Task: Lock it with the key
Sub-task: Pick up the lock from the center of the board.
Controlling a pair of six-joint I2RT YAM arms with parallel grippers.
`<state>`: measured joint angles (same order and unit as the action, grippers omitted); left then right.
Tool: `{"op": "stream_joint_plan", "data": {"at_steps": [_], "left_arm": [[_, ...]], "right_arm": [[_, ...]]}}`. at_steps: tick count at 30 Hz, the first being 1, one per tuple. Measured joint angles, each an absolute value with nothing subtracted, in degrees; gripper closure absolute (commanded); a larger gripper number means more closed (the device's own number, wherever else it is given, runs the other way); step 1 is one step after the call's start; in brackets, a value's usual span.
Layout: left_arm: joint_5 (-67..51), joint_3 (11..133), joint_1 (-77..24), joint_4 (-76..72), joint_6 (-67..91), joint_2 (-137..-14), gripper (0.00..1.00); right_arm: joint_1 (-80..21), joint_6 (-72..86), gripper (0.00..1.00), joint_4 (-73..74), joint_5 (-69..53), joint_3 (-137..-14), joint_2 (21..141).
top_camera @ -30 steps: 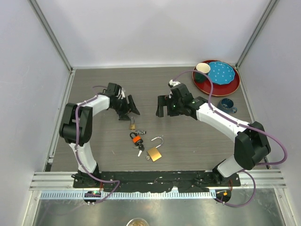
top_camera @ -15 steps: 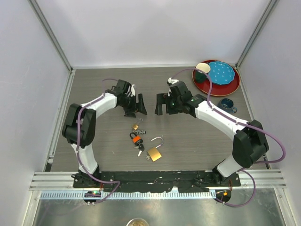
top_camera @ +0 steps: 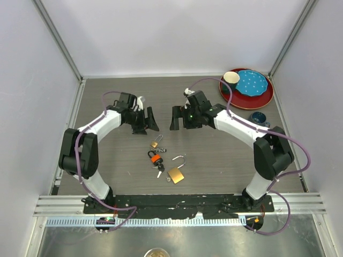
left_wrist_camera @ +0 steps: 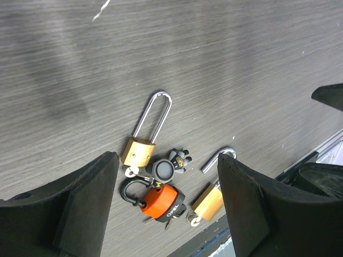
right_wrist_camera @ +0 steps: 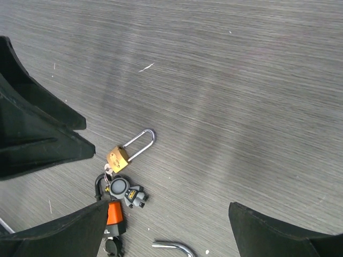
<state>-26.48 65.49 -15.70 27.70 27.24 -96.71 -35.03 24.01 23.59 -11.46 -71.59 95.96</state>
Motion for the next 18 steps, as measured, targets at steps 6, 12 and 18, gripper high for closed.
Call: {"op": "stream_joint_plan", "data": {"at_steps": [6, 12, 18], "left_arm": [[-27.66, 64.86, -15.68, 27.88, 26.94, -97.03, 0.24], [-28.86, 66.67, -15.68, 26.65, 27.05, -101.41, 0.32], [-29.71, 70.37, -15.68, 26.59, 27.00, -107.63, 0.42]], "right_arm": [[-35.00, 24.43, 0.03, 23.64, -14.63, -75.29, 100.55], [-33.93, 27.55, 0.19, 23.44, -20.25, -79.29, 107.53], [-32.97, 32.36, 0.32, 23.18, -25.54, -79.46, 112.99]]}}
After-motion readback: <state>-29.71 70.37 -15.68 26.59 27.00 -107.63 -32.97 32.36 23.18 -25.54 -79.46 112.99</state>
